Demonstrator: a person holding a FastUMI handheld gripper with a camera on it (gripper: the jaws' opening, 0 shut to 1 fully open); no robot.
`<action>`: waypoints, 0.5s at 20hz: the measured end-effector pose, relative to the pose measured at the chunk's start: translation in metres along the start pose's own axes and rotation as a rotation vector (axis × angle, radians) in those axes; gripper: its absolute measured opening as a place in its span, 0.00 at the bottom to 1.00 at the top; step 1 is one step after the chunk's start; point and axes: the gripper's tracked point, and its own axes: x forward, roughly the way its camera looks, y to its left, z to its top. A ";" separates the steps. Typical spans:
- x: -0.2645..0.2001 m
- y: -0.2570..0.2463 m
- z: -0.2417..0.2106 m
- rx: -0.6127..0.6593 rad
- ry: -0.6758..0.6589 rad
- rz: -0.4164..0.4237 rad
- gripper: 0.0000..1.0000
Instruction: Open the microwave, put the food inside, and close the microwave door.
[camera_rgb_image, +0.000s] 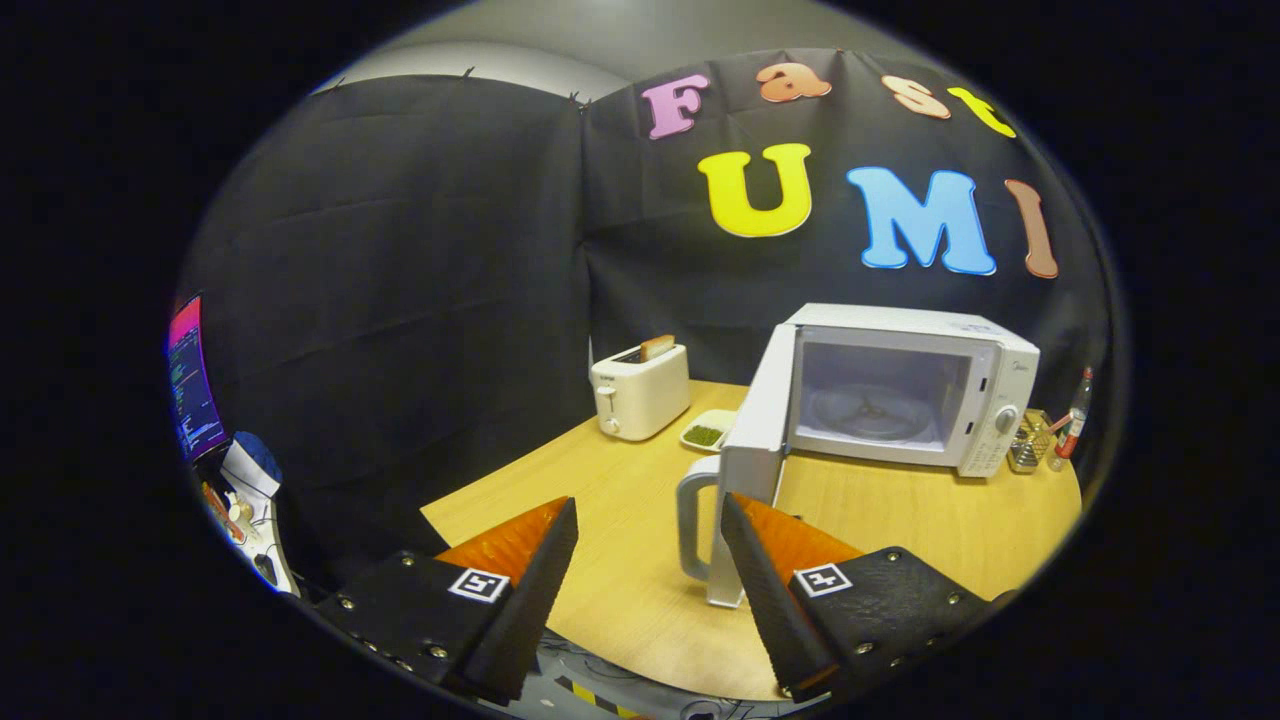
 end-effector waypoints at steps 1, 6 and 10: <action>-0.006 -0.011 0.008 0.009 -0.027 -0.014 0.91; -0.027 -0.092 0.005 0.018 -0.046 -0.177 0.97; -0.037 -0.147 -0.029 0.047 0.017 -0.289 0.97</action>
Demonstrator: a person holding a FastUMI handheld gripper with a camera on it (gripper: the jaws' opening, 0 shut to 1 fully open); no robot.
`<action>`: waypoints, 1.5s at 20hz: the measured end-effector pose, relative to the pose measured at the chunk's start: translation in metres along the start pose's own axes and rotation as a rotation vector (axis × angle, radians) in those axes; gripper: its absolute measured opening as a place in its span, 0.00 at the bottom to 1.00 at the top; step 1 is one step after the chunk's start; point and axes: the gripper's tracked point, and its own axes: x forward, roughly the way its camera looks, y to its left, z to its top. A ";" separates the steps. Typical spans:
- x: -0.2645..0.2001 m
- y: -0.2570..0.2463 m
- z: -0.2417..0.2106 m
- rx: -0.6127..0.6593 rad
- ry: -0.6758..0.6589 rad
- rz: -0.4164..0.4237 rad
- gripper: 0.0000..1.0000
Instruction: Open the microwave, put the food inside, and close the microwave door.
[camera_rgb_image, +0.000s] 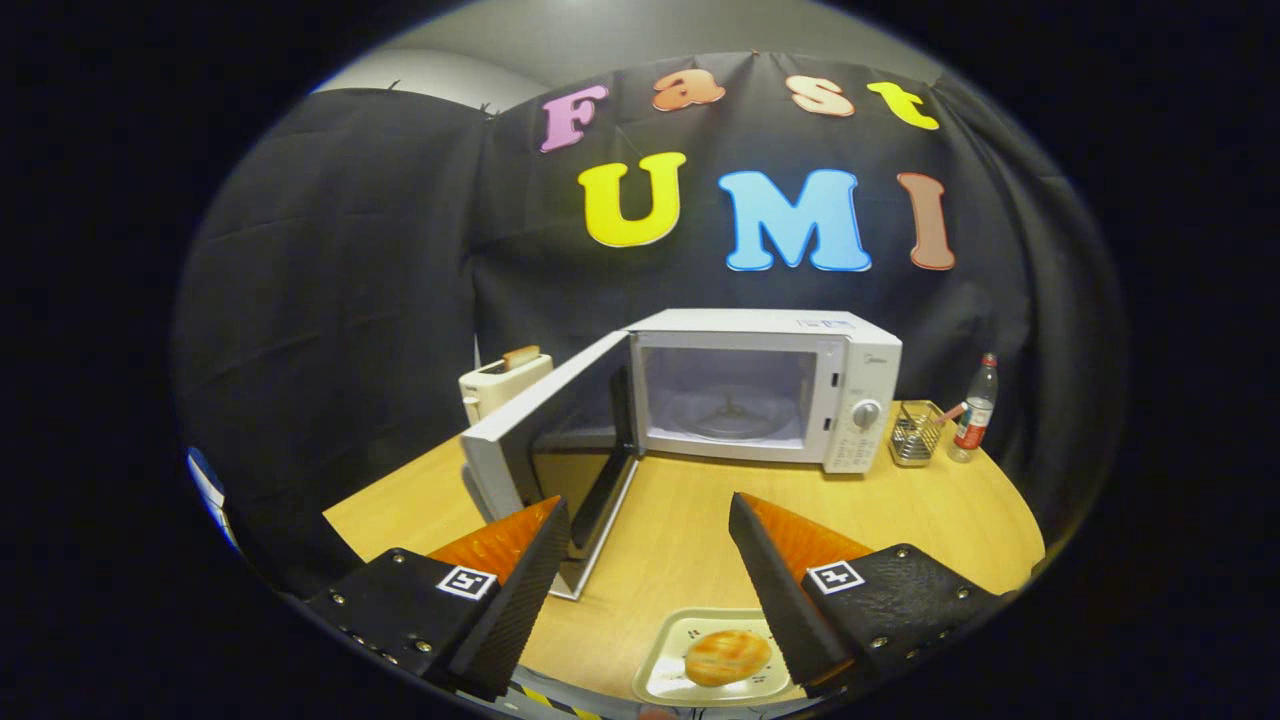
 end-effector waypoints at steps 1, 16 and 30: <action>0.001 -0.010 -0.010 0.003 0.019 -0.021 0.97; 0.020 -0.051 -0.159 0.040 0.414 -0.088 0.98; 0.024 -0.058 -0.192 -0.002 0.513 -0.082 0.87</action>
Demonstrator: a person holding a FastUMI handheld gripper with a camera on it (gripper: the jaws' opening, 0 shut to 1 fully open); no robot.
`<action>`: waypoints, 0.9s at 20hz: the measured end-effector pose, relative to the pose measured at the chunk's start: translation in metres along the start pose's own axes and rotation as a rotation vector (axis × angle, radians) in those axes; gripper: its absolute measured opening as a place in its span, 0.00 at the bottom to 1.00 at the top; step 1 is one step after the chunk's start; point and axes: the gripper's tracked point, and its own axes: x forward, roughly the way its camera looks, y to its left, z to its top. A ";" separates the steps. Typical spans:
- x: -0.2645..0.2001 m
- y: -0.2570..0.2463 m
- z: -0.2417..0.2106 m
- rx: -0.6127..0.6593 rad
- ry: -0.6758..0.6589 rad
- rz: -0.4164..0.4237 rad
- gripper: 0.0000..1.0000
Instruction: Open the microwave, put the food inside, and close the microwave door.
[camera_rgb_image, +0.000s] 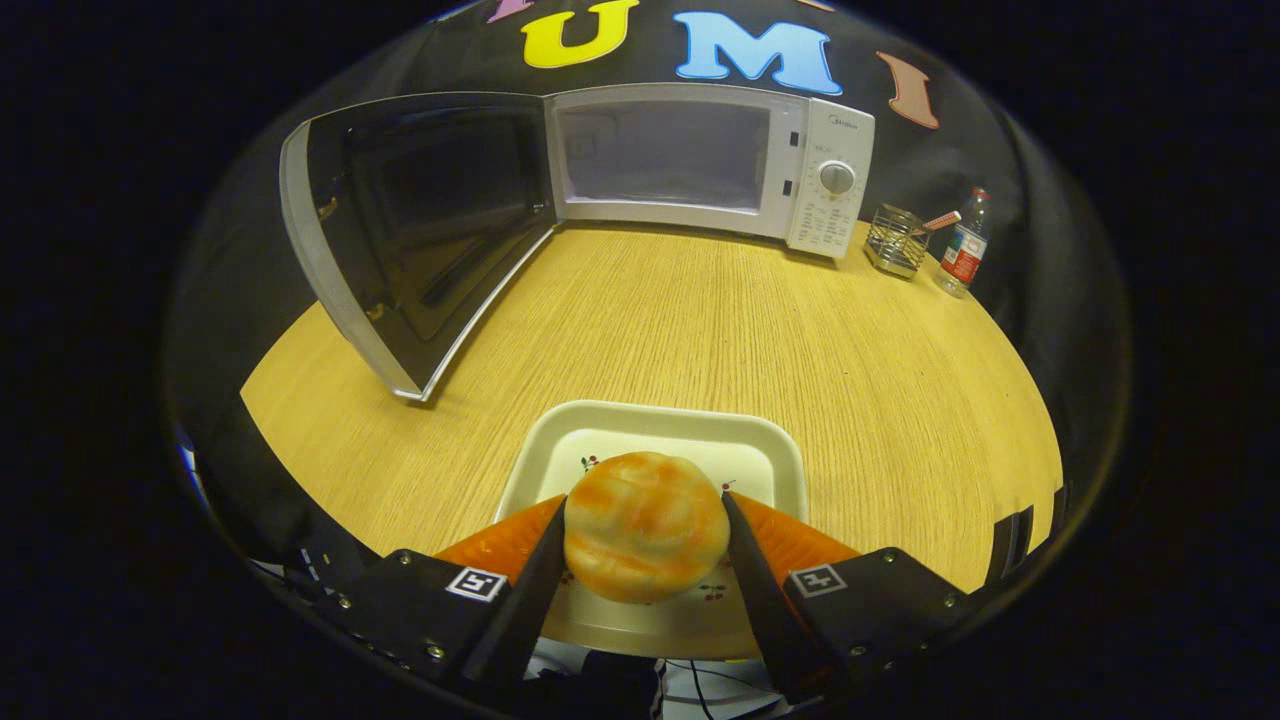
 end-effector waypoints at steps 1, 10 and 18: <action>0.000 0.000 0.002 0.007 0.000 0.010 0.81; -0.017 -0.009 0.090 0.107 -0.183 0.058 0.81; -0.013 -0.010 0.196 0.151 -0.357 0.135 0.80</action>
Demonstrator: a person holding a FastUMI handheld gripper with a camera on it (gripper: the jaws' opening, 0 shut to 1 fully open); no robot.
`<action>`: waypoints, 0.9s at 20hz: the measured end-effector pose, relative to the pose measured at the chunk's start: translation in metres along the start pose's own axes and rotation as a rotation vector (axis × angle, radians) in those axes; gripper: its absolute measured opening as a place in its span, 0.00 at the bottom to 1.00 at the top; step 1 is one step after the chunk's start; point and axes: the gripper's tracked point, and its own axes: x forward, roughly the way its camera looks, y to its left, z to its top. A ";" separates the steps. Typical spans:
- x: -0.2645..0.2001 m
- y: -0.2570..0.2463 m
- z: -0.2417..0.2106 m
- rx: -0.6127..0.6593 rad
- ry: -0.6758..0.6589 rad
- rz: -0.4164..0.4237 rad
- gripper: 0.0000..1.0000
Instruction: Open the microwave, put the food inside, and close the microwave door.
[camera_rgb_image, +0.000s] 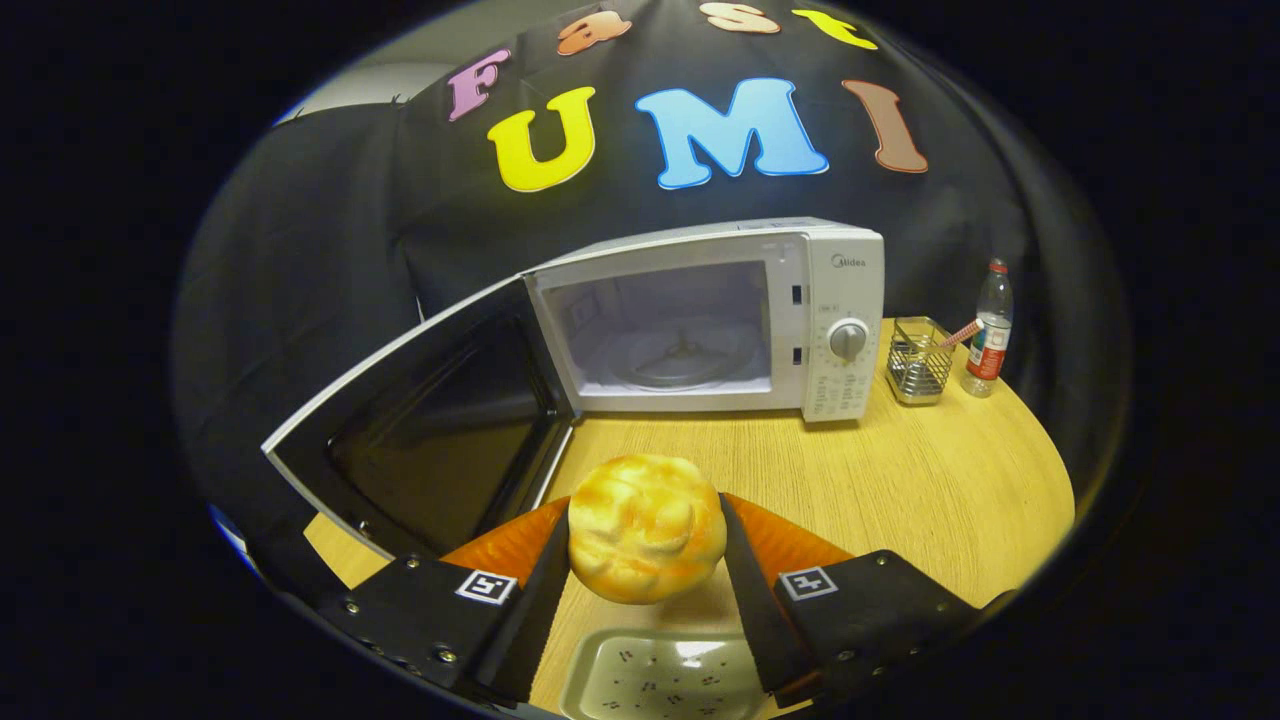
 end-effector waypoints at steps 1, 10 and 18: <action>0.006 0.002 0.007 0.002 -0.012 0.010 0.81; 0.069 0.018 0.066 0.069 -0.164 0.085 0.80; 0.141 0.010 0.094 0.148 -0.256 0.074 0.81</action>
